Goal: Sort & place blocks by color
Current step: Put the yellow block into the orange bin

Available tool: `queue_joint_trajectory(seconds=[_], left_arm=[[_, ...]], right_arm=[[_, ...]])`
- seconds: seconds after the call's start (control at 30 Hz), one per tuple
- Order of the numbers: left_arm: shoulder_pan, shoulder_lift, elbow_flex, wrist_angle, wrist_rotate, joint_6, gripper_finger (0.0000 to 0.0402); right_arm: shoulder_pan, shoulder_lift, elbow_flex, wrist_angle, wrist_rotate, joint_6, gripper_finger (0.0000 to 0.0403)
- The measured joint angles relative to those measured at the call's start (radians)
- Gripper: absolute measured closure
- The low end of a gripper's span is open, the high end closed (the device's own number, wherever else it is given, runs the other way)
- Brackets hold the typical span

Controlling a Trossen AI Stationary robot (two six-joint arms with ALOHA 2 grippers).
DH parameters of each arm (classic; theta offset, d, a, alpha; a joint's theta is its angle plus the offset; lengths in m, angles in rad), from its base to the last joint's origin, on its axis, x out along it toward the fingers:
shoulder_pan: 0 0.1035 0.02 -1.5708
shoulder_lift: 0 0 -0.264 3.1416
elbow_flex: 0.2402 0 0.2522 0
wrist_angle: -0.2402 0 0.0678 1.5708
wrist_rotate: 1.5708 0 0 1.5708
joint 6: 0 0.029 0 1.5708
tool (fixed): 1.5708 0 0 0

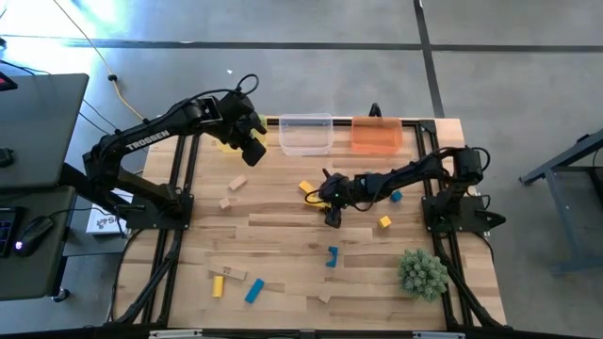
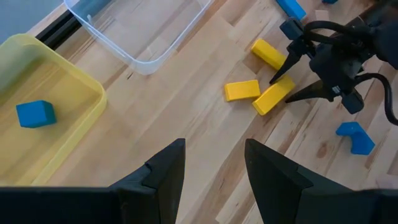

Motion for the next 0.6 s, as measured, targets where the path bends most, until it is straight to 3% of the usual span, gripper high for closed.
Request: queue_joint_trajectory(seconds=[0.3, 0.6], left_arm=[[0.000, 0.000, 0.000, 0.000, 0.000, 0.000, 0.0245], [0.000, 0.000, 0.000, 0.000, 0.000, 0.035, 0.0245]], right_arm=[[0.003, -0.002, 0.000, -0.003, 0.006, 0.059, 0.0297], [0.002, -0.009, 0.003, -0.013, -0.026, 0.154, 0.0300]])
